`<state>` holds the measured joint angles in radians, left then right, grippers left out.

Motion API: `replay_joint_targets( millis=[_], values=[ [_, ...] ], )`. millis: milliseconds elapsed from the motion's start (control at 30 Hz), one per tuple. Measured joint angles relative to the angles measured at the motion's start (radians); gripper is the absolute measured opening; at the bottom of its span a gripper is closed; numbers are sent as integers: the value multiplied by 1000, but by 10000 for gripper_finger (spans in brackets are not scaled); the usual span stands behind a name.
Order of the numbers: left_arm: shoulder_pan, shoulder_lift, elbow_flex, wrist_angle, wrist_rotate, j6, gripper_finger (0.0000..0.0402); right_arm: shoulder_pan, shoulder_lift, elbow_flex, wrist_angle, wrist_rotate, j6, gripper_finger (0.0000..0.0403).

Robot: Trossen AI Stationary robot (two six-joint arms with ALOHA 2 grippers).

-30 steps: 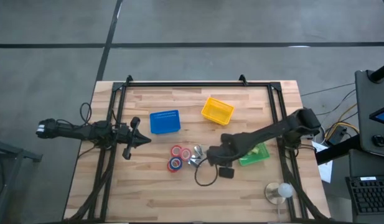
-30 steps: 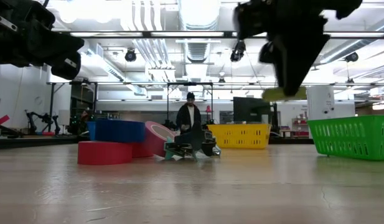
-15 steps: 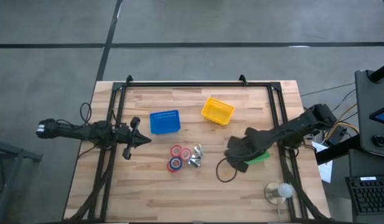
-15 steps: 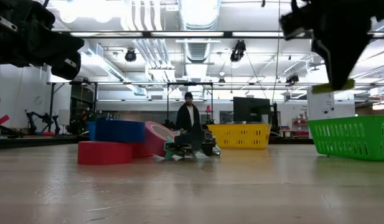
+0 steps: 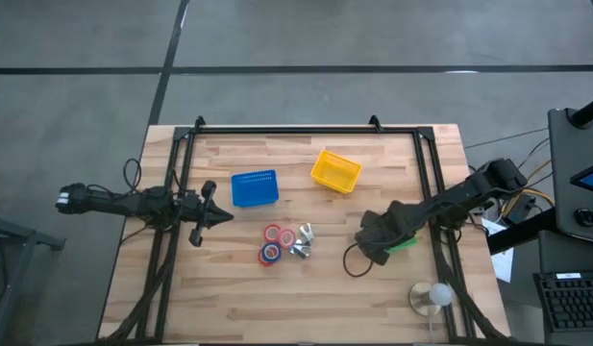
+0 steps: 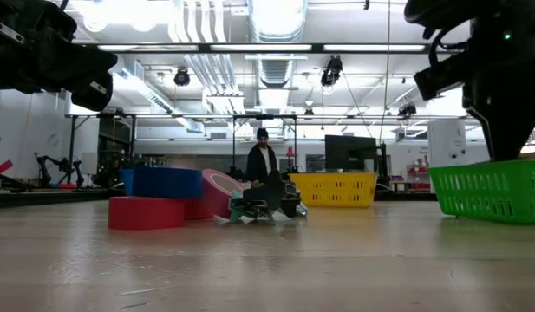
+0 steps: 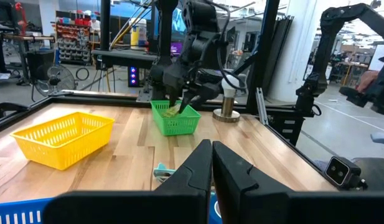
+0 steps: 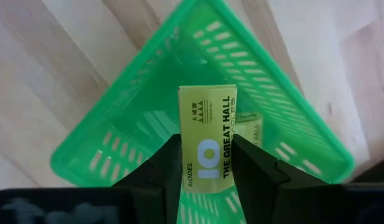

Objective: Pick and place Stapler, Stapler remover, tape
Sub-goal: Put the green staple box into the green bin

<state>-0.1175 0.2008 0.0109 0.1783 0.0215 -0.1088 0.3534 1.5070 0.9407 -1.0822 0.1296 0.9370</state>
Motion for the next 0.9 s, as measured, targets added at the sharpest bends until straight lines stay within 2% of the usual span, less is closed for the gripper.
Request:
replay_joint_targets(
  millis=[167, 400, 667, 900],
  values=[
    [0, 0, 0, 0, 0, 0, 16, 0, 0, -31, 84, -2, 2, 121],
    [0, 0, 0, 0, 0, 0, 16, 0, 0, -53, 99, -8, 39, 116],
    [0, 0, 0, 0, 0, 0, 16, -1, 2, -84, 128, -49, 59, 133],
    [0, 0, 0, 0, 0, 0, 16, 0, 2, -84, 162, -51, 54, 126]
  ],
)
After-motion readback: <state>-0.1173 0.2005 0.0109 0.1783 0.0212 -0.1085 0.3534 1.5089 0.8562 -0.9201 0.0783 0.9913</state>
